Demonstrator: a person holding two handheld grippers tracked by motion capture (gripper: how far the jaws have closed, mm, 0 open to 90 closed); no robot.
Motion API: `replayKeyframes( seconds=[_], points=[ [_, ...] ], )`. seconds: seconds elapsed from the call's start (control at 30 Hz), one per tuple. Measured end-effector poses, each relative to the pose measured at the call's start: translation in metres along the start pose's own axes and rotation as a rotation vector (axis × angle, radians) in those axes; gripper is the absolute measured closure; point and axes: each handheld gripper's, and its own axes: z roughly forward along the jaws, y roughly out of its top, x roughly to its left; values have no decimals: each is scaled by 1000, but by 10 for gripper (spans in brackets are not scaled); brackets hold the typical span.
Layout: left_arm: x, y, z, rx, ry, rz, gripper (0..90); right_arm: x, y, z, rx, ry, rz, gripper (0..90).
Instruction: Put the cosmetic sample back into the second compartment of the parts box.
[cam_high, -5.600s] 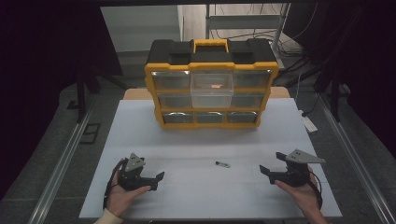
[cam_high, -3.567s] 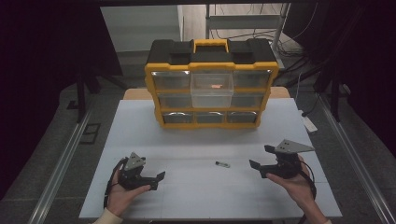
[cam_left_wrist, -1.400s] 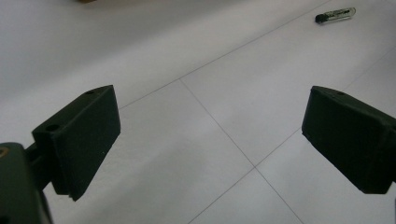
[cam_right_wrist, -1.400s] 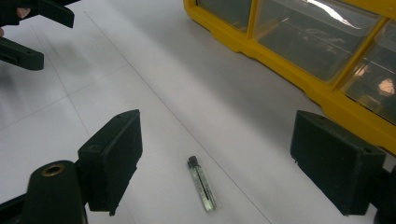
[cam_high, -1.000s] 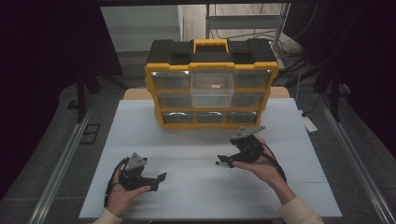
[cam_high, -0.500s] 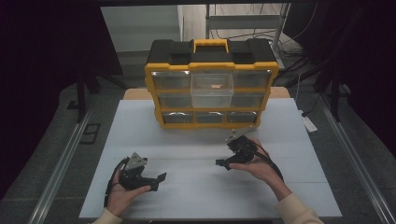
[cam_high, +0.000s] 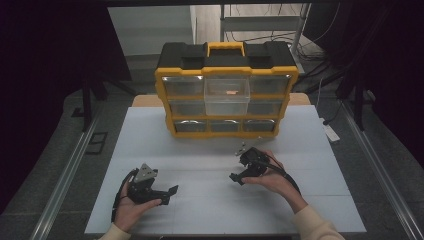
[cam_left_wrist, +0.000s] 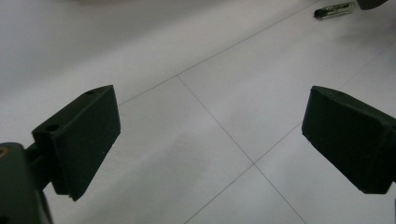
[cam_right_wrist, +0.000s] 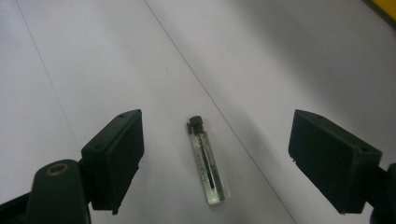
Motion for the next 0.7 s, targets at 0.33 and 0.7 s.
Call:
replayKeyframes(
  seconds=[0.33,0.7],
  points=[
    [0,0,0,2,1,2,51,1,-1,10,48,-1,-19,217],
    [0,0,0,3,2,4,51,1,-2,16,95,-7,-34,341]
  ],
)
